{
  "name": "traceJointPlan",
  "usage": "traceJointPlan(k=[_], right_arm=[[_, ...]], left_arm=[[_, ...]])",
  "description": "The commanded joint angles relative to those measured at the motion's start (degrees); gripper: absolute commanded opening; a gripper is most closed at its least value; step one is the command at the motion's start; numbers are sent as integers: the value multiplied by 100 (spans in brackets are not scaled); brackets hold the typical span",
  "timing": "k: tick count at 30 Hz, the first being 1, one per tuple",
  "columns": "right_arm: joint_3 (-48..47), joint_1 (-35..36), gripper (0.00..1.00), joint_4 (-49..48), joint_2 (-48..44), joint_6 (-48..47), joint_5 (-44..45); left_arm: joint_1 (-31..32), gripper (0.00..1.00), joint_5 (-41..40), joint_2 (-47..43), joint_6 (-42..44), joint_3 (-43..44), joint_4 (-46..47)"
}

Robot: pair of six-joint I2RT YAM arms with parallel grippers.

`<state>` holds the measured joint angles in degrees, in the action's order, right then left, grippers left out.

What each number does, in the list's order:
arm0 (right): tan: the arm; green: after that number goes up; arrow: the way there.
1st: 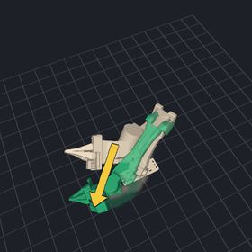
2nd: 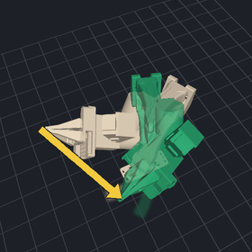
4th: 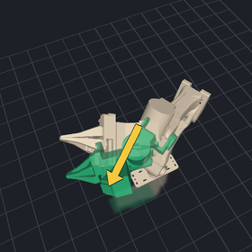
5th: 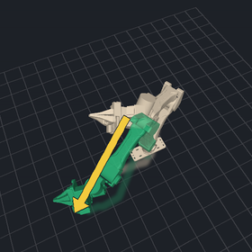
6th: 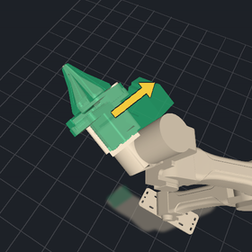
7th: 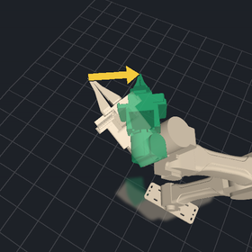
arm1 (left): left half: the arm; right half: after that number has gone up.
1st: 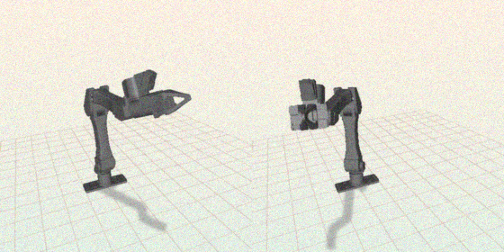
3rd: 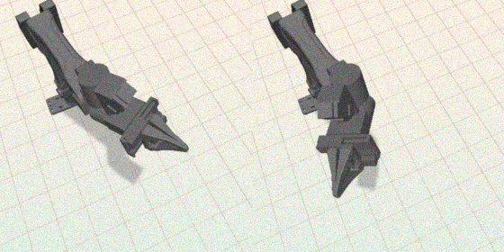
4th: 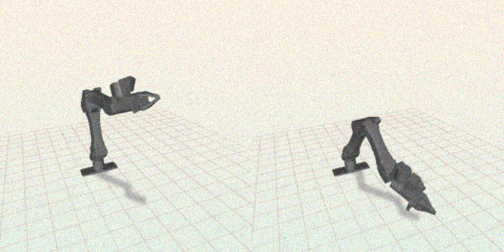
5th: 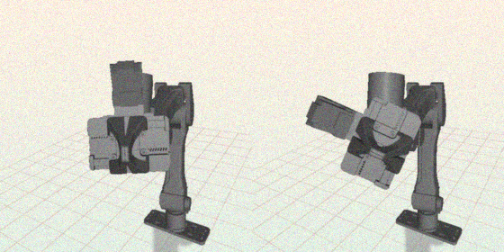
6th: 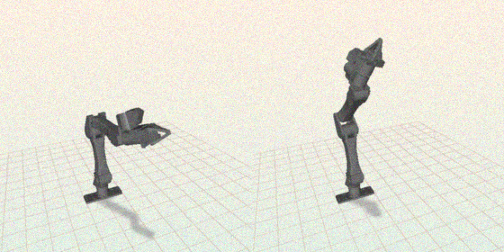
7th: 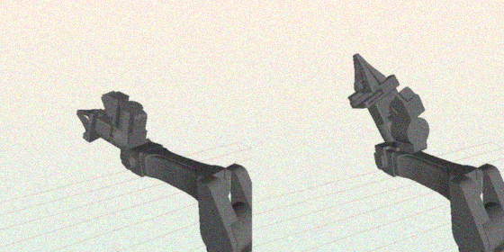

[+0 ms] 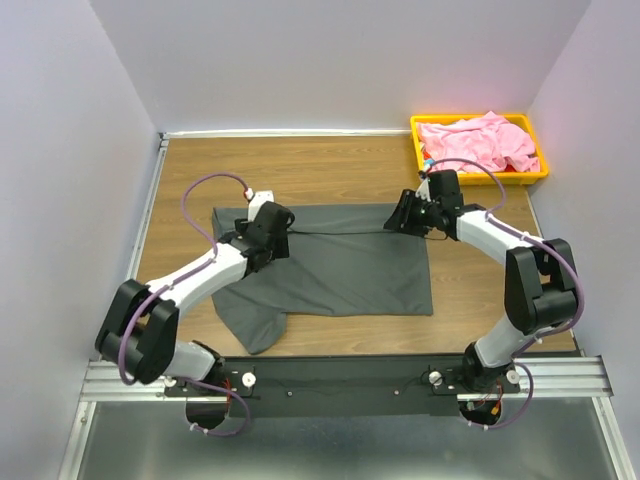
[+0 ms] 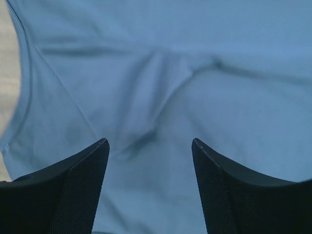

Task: Fold and stack the t-shirts
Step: Fold the tshirt

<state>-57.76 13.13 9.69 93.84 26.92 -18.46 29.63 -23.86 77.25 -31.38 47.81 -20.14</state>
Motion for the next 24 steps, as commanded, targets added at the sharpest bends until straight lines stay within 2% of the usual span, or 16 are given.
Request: traceJointPlan(k=[1,5,12,18,24], right_arm=[[265,102,52,164,-112,-46,-193],[379,216,53,138,-182,-46,-176],[598,287,53,77,-340,103,-167],[757,305,53,59,-568,130,-106],[854,296,53,59,-692,138,-9]], left_arm=[[219,75,-866,500,-281,61,-385],[237,68,-1067,1036,-106,263,-298],[237,63,-1569,1827,61,711,-428],[87,60,-2061,2136,263,1256,-666],[-290,60,-2202,2197,746,1564,-439]])
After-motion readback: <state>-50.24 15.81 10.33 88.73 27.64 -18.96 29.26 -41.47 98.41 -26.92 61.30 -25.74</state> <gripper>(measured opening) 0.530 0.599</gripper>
